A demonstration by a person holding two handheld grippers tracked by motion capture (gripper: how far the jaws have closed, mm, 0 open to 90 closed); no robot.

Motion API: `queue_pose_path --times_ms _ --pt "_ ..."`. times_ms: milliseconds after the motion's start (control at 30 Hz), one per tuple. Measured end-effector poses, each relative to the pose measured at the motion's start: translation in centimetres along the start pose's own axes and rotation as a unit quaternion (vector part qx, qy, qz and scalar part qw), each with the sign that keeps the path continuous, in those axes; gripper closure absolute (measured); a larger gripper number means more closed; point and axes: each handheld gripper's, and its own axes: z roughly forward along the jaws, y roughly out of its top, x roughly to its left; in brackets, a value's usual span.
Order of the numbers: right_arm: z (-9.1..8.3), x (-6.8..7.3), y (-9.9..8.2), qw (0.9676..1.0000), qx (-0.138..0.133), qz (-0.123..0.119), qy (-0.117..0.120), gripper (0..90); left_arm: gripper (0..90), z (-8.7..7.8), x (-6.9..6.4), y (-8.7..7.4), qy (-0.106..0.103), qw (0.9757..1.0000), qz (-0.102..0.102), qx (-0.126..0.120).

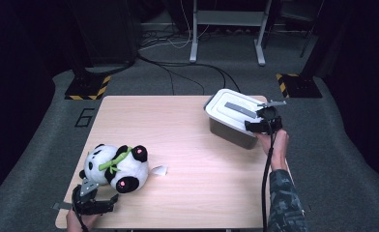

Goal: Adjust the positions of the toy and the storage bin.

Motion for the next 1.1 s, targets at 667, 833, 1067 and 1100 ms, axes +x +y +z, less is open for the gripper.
queue_pose_path --times_ms 667,833,1067,1100 --pt "4.2 -0.7 4.0 0.9988 0.013 0.004 0.046 43.9 0.0 0.0 0.0 0.0 -0.004 1.0000 0.001 0.002" --pt "4.1 -0.6 4.1 0.9987 0.017 0.001 0.049 50.5 0.0 -0.1 0.0 0.0 -0.004 1.0000 0.002 0.002" --pt "3.3 -0.2 3.9 0.9982 0.032 -0.002 0.052 55.2 0.0 0.0 0.0 0.0 -0.004 1.0000 0.002 0.001" --pt "3.2 -0.1 3.8 0.9981 0.032 -0.002 0.052 56.0 0.0 -0.1 0.0 0.0 -0.004 1.0000 0.001 0.002"
